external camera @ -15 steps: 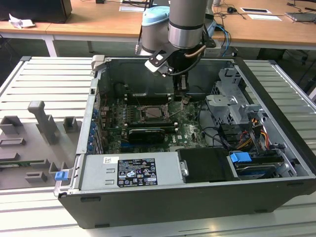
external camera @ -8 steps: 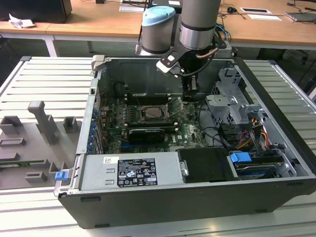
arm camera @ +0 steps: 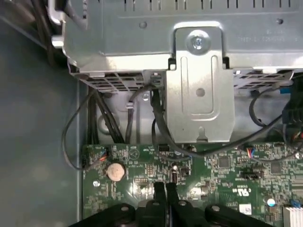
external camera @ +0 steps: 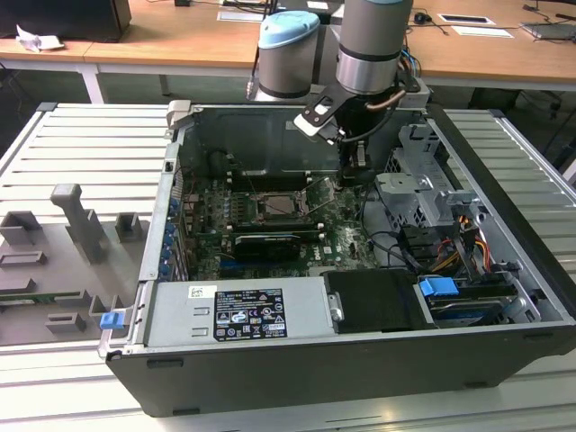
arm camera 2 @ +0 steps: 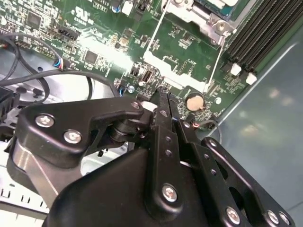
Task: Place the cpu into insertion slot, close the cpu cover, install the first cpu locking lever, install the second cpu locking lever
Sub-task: 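Close the cpu cover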
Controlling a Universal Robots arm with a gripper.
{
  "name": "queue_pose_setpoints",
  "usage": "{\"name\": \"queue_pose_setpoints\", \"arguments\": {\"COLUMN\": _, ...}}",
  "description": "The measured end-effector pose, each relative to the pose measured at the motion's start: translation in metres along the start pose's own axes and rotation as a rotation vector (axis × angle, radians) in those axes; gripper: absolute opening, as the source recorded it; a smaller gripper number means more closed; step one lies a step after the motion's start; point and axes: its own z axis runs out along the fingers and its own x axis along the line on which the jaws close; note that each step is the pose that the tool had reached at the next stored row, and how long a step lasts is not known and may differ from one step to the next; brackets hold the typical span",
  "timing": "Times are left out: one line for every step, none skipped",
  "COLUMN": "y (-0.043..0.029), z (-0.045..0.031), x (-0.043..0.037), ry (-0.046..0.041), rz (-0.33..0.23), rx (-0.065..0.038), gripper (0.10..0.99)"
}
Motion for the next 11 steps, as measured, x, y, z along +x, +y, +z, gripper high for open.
{"name": "queue_pose_setpoints", "arguments": {"y": 0.0000, "z": 0.0025, "x": 0.0004, "ry": 0.0001, "rz": 0.000, "rx": 0.000, "gripper": 0.149}}
{"name": "queue_pose_setpoints", "arguments": {"y": -0.0005, "z": 0.0062, "x": 0.0006, "ry": 0.0002, "rz": 0.000, "rx": 0.001, "gripper": 0.149}}
{"name": "queue_pose_setpoints", "arguments": {"y": -0.0028, "z": 0.0066, "x": 0.0006, "ry": 0.0000, "rz": 0.000, "rx": 0.001, "gripper": 0.149}}
{"name": "queue_pose_setpoints", "arguments": {"y": -0.0060, "z": 0.0067, "x": 0.0005, "ry": -0.0001, "rz": 0.000, "rx": 0.001, "gripper": 0.149}}
{"name": "queue_pose_setpoints", "arguments": {"y": -0.0081, "z": 0.0067, "x": 0.0004, "ry": 0.0000, "rz": 0.000, "rx": 0.001, "gripper": 0.149}}
{"name": "queue_pose_setpoints", "arguments": {"y": -0.0115, "z": 0.0067, "x": 0.0003, "ry": 0.0001, "rz": 0.000, "rx": 0.001, "gripper": 0.149}}
{"name": "queue_pose_setpoints", "arguments": {"y": -0.0153, "z": 0.0065, "x": 0.0002, "ry": -0.0001, "rz": 0.000, "rx": 0.001, "gripper": 0.149}}
{"name": "queue_pose_setpoints", "arguments": {"y": -0.0169, "z": 0.0064, "x": 0.0002, "ry": 0.0000, "rz": 0.000, "rx": 0.001, "gripper": 0.149}}
{"name": "queue_pose_setpoints", "arguments": {"y": -0.0184, "z": 0.0063, "x": 0.0002, "ry": 0.0001, "rz": 0.000, "rx": 0.001, "gripper": 0.149}}
{"name": "queue_pose_setpoints", "arguments": {"y": -0.0196, "z": 0.0063, "x": 0.0001, "ry": 0.0001, "rz": 0.000, "rx": 0.001, "gripper": 0.149}}
{"name": "queue_pose_setpoints", "arguments": {"y": -0.0214, "z": 0.0062, "x": 0.0001, "ry": 0.0001, "rz": 0.000, "rx": 0.001, "gripper": 0.149}}
